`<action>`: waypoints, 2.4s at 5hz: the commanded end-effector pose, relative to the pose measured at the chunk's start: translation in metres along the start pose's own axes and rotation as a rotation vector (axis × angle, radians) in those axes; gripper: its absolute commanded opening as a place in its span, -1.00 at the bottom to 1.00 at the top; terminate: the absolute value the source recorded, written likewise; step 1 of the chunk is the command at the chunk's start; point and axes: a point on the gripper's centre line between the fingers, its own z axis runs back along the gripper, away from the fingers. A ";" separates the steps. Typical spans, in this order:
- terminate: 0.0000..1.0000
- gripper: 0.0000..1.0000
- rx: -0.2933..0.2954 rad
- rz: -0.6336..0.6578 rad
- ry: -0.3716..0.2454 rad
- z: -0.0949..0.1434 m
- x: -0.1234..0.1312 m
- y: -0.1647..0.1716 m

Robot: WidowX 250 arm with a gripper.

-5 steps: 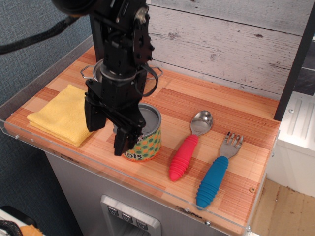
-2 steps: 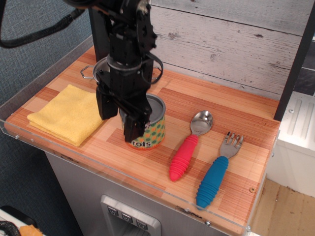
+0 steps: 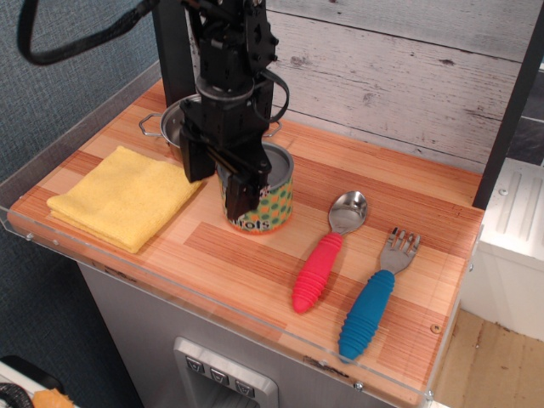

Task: Put the can behind the spoon.

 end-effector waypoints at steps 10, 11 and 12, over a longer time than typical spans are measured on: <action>-1.00 1.00 0.013 -0.071 -0.258 0.023 0.101 -0.015; -1.00 1.00 0.076 -0.044 -0.294 0.031 0.099 -0.017; -1.00 1.00 0.090 0.029 -0.351 0.047 0.080 -0.013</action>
